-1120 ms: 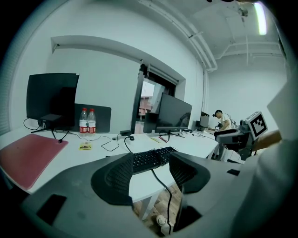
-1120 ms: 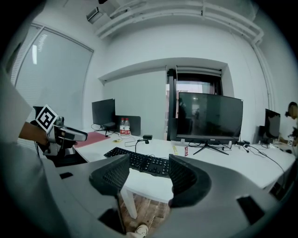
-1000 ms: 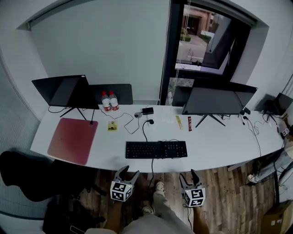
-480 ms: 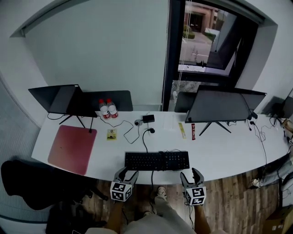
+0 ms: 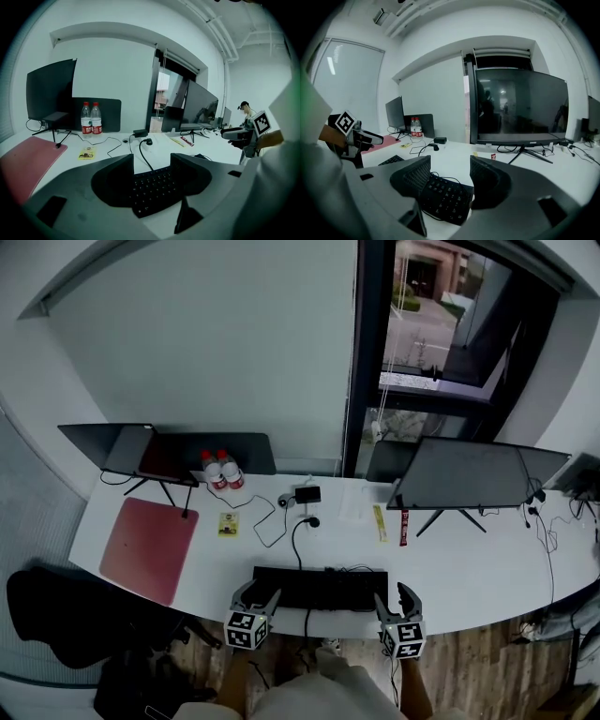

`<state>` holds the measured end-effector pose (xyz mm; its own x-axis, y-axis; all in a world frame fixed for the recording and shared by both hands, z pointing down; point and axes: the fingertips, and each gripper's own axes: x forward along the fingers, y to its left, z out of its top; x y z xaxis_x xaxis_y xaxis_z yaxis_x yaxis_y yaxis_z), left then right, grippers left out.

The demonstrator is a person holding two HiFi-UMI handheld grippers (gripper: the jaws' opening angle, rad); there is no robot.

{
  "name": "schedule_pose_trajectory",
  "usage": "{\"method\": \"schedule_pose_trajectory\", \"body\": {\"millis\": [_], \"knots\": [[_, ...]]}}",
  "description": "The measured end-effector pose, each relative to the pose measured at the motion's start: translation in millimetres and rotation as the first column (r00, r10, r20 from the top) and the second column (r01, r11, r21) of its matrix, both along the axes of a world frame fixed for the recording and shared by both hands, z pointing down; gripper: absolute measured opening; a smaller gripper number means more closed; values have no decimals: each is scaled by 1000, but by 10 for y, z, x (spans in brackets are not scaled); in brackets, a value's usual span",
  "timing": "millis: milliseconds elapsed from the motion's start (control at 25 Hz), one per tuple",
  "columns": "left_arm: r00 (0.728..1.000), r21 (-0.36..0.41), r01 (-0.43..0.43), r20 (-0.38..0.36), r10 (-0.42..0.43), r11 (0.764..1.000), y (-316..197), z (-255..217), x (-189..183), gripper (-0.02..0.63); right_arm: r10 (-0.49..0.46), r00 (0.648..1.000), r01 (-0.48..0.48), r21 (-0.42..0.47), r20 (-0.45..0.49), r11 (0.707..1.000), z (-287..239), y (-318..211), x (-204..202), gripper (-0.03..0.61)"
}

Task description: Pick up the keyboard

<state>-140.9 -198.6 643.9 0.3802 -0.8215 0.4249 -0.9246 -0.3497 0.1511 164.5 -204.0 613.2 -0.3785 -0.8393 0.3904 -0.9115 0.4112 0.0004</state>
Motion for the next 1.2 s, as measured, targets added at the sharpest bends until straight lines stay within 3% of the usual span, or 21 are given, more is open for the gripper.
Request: {"method": "schedule_pose_trajectory", "body": {"millis": [600, 1200], "knots": [[995, -91, 96, 49, -92, 991, -356, 227, 3, 236, -58, 997, 62, -89, 48, 994, 350, -607, 152, 258], [999, -133, 49, 29, -45, 990, -433, 408, -149, 236, -13, 999, 18, -133, 40, 991, 437, -601, 47, 264]]}}
